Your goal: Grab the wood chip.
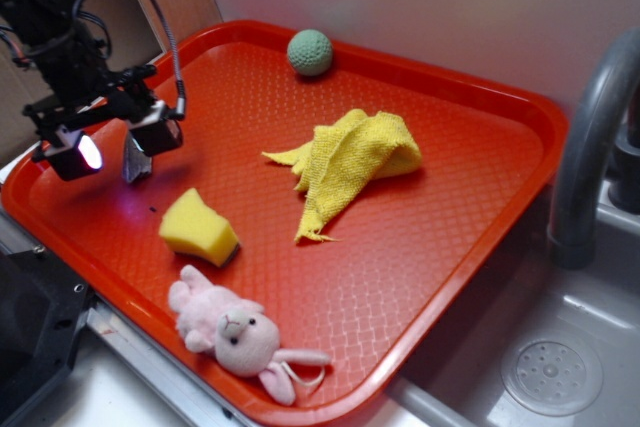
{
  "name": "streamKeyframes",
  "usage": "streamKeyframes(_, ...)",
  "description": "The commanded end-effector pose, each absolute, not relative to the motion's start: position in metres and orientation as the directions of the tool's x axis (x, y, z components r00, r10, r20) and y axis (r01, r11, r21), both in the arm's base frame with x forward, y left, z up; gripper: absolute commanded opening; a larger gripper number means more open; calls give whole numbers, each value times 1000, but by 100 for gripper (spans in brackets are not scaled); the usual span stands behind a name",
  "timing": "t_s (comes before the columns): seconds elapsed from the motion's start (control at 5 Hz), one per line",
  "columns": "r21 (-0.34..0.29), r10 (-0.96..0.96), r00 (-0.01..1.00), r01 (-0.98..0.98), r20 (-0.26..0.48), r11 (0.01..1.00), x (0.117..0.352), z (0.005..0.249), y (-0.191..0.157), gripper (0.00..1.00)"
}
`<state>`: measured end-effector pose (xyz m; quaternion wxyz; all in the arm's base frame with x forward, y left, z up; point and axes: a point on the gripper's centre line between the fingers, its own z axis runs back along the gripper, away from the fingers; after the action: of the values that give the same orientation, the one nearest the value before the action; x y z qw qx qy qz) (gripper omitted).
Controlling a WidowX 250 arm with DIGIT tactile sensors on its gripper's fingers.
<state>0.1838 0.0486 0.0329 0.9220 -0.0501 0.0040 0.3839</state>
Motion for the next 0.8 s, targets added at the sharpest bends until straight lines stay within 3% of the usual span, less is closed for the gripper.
streamKeyframes(0.0,-88,686,726,-688,-55,721,185,10,54,100)
streamKeyframes(0.2,-84,685,727,-687,-51,722,187,8,57,100)
streamKeyframes(0.4,-48,686,726,-688,-49,724,186,1,59,21)
streamKeyframes(0.6,-35,684,728,-685,-46,728,187,-1,58,0)
